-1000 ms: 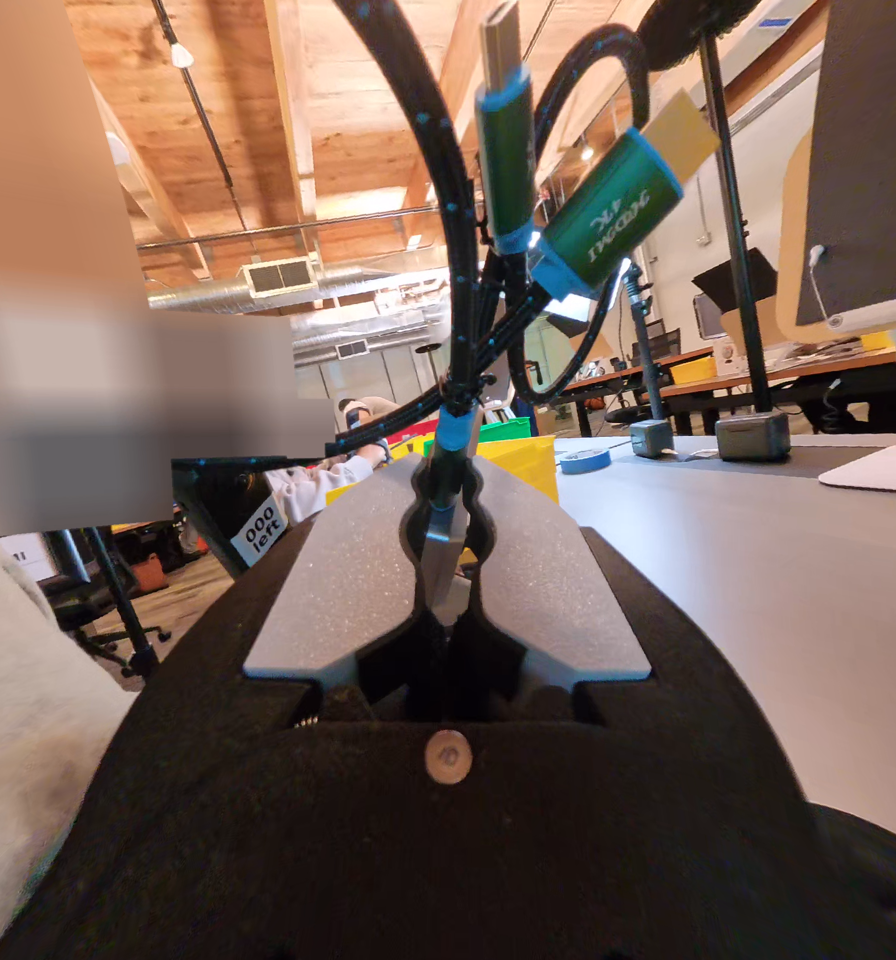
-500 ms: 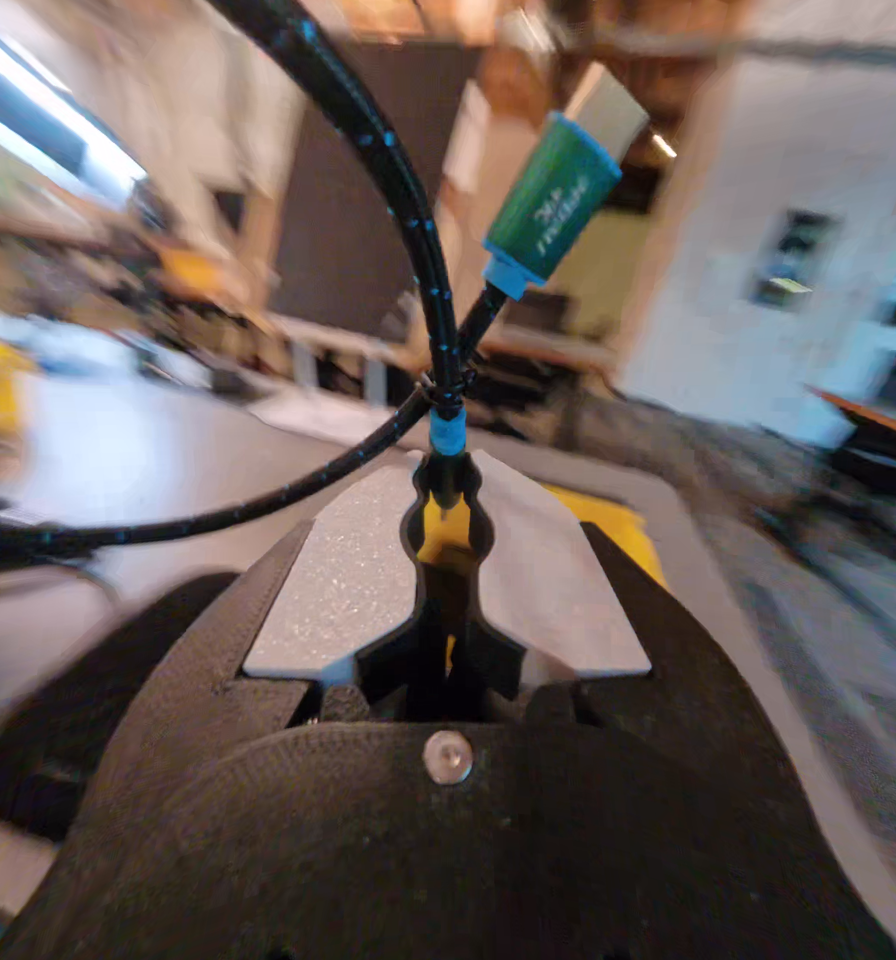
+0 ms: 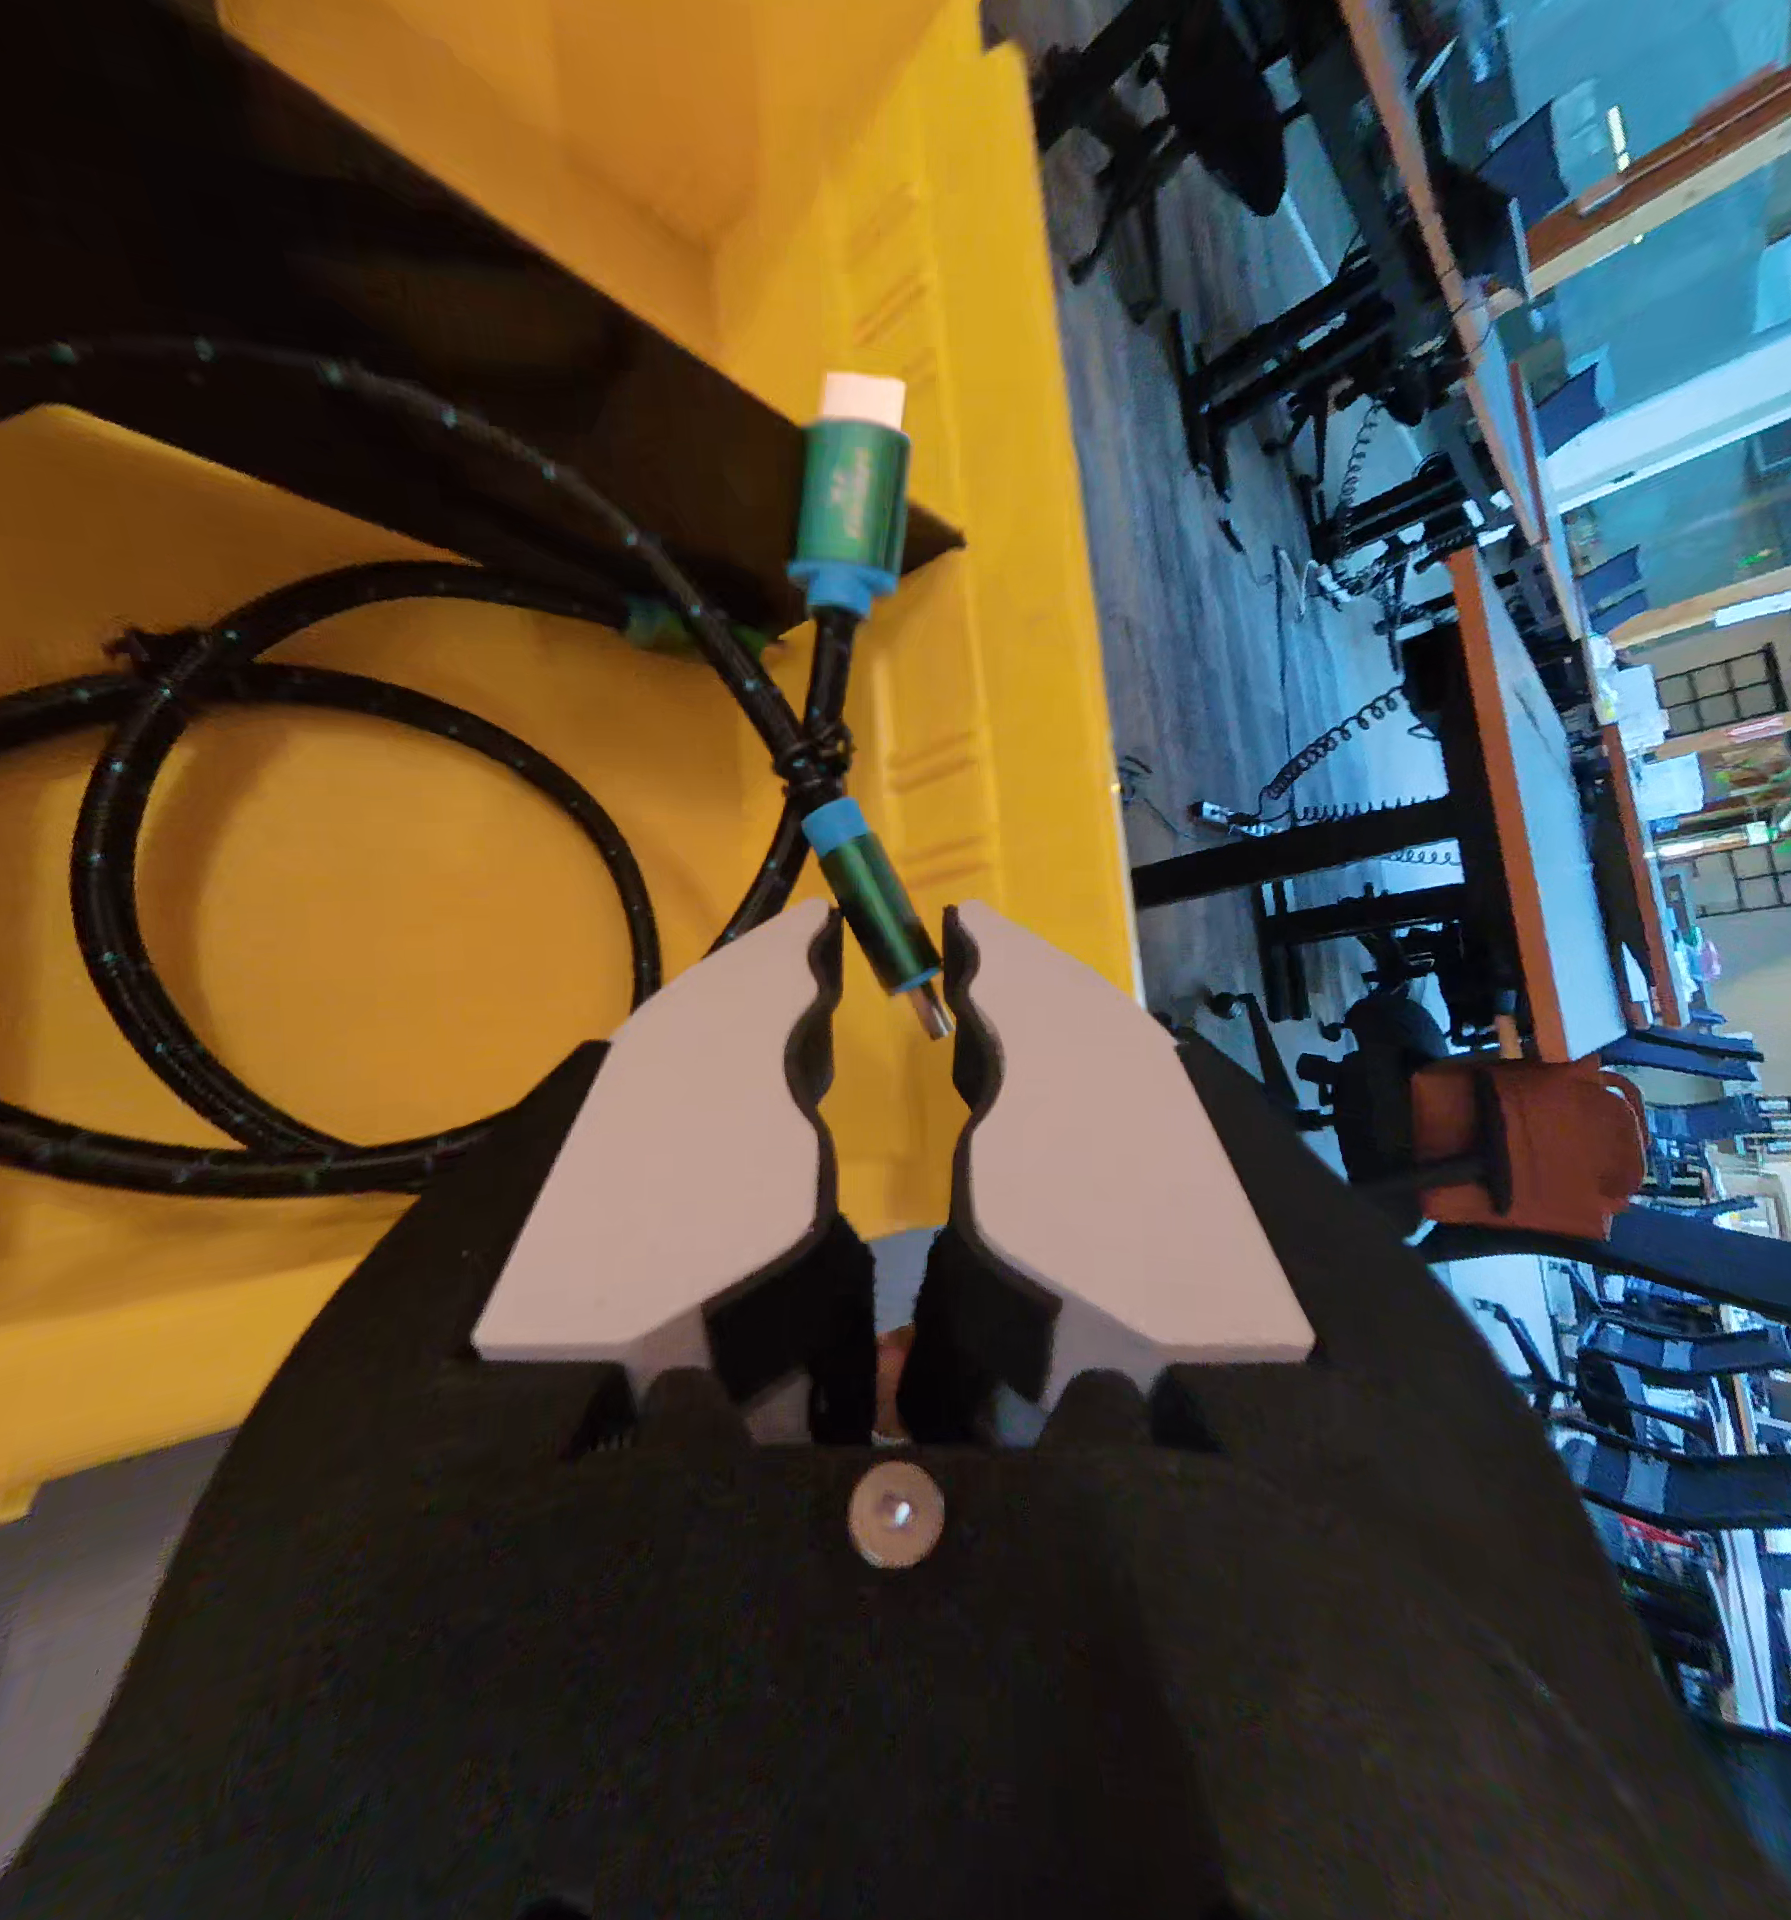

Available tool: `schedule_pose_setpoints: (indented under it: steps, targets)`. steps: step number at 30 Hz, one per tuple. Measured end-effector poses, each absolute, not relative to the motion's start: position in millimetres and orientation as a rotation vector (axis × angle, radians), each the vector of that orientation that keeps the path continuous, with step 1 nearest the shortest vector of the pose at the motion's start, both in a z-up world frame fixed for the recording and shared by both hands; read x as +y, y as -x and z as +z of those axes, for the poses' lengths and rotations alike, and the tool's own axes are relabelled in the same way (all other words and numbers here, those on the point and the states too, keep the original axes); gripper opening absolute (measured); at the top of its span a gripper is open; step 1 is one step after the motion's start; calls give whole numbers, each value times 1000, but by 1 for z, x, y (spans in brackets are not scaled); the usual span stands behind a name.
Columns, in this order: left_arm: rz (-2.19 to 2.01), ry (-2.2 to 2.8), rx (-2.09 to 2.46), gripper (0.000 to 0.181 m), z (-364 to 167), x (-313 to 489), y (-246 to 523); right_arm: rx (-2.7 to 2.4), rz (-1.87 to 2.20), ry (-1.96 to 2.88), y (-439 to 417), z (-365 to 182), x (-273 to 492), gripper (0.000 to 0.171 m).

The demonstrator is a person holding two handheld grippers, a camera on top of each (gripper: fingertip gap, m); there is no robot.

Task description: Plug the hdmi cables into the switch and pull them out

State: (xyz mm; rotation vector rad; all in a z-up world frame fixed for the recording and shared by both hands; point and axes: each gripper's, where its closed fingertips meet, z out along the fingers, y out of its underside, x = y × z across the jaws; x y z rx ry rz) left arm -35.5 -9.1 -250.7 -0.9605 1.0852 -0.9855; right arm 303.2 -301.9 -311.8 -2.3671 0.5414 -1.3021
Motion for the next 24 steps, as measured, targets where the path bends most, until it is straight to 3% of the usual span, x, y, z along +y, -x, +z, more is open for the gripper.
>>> schedule_pose_setpoints:
  steps: [4, 8, 11, 15, 19, 24]
  targets:
    - [-934, 947, 1113, 30, -254, -12, 32, 551, -1122, 2368, -297, -322, -294, 28]
    - [-889, 941, 1137, 30, -257, -13, 29, 564, -1042, 2097, -288, -283, -285, 62]
    - [-872, 930, 1134, 30, -256, -14, 29, 347, -778, 1715, -238, -218, -237, 49]
    - [-872, 911, 1115, 30, -253, -14, 31, -113, -84, 1313, -100, -159, -164, 34]
    - [-870, 894, 1107, 30, -251, -15, 32, -267, 489, 1237, -5, -170, -111, 45]
    - [-848, 864, 1134, 30, -253, -20, 31, -261, 613, 1261, 28, -179, -62, 43]
